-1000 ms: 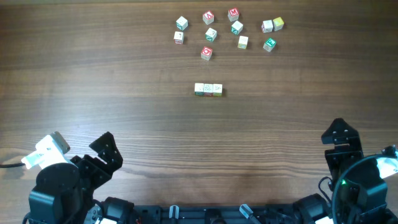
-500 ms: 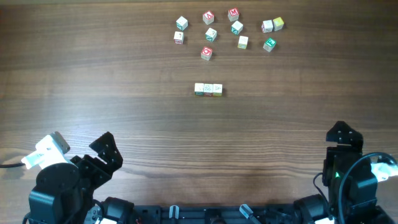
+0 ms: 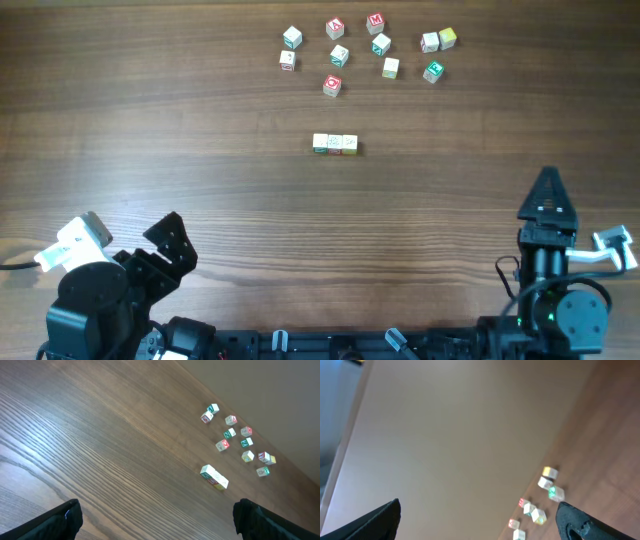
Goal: Form a horizontal line
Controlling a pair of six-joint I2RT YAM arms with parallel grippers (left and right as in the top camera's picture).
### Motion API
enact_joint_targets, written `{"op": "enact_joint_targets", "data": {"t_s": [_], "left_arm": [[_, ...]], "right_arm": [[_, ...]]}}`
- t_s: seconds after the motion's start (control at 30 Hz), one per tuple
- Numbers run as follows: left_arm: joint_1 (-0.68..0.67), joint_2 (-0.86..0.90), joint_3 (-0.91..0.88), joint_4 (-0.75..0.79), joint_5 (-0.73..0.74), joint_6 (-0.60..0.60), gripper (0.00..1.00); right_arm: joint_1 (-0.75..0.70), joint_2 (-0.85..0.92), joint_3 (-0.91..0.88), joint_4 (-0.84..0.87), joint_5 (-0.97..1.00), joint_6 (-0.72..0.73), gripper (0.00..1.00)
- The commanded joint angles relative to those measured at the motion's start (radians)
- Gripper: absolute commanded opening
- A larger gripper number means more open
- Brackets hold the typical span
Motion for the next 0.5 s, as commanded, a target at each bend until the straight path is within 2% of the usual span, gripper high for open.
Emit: {"op": "enact_joint_targets", "data": {"t_s": [0.0, 0.23, 0.37, 0.4, 0.47], "left_arm": [[0.004, -0.004, -0.005, 0.000, -0.013, 0.008, 1.00], [0.004, -0.004, -0.005, 0.000, -0.013, 0.008, 1.00], [0.004, -0.004, -0.005, 0.000, -0.013, 0.008, 1.00], [0.004, -0.004, -0.005, 0.000, -0.013, 0.008, 1.00], [0.004, -0.004, -0.005, 0.000, -0.013, 0.008, 1.00]], "right_arm": [[-0.051, -0.017, -0.074, 0.089, -0.142, -0.086, 1.00], [-0.065, -0.059, -0.195, 0.233, -0.156, -0.088, 1.00], [-0.067, -0.059, -0.275, 0.328, -0.158, 0.029, 1.00], [-0.066, -0.059, -0.304, 0.370, -0.158, 0.025, 1.00], [-0.062, -0.059, -0.309, 0.348, -0.158, 0.013, 1.00]]}}
